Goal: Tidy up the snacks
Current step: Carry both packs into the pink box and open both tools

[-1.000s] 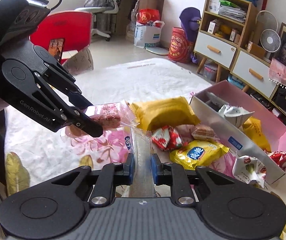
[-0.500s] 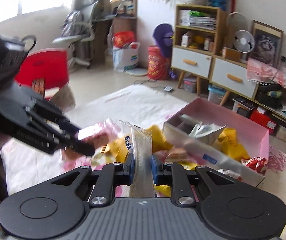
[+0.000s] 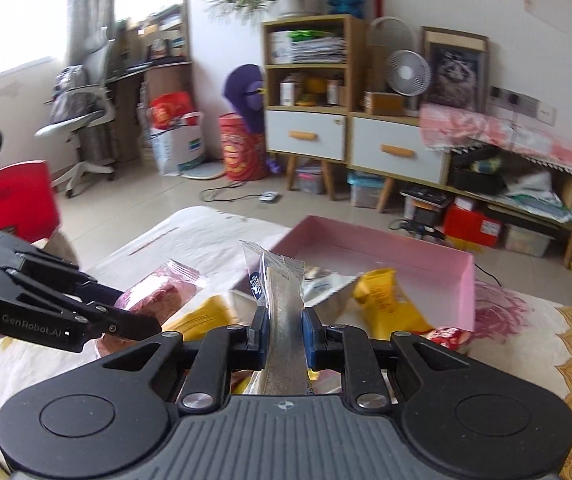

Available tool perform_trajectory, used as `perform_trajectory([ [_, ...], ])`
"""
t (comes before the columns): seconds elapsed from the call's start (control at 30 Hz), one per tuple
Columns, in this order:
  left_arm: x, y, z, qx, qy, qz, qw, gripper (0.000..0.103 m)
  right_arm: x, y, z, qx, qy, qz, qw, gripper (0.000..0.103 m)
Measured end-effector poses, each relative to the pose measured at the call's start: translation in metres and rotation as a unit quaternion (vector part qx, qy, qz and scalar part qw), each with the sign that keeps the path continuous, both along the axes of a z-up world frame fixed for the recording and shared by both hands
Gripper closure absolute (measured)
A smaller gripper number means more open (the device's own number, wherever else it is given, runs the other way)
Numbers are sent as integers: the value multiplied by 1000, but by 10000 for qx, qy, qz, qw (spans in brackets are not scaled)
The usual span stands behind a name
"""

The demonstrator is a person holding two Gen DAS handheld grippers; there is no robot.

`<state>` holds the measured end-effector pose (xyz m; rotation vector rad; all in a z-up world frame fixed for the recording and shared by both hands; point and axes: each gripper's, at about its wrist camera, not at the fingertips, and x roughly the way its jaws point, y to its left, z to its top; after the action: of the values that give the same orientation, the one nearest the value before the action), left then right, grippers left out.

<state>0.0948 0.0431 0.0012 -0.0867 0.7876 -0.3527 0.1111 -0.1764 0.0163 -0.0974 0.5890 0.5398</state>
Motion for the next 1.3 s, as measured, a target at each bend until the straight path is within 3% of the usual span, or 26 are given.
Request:
perform_trajectory([
  [0.47,90,-24,2,235,-144,319,9991,74,53,-33,-15,-69,255,-781,9966,96],
  [0.63,120,-33,-12,240,-26,350,9991,74,80,-48,-24,99,406,-1067,9934,96],
  [0.8,139,-49,-31,609,-28,188,9980,74,97,-57,-35,260,587,-1359,9886,96],
  [0.93,149,-49,-39,488,157,349,9981,74,108,-56,-41,224,690,-1461,9866,96],
  [1.3,170,-46,-42,386,196,670,9968,74,124,-52,-39,-26,688,-1527,9859,95],
])
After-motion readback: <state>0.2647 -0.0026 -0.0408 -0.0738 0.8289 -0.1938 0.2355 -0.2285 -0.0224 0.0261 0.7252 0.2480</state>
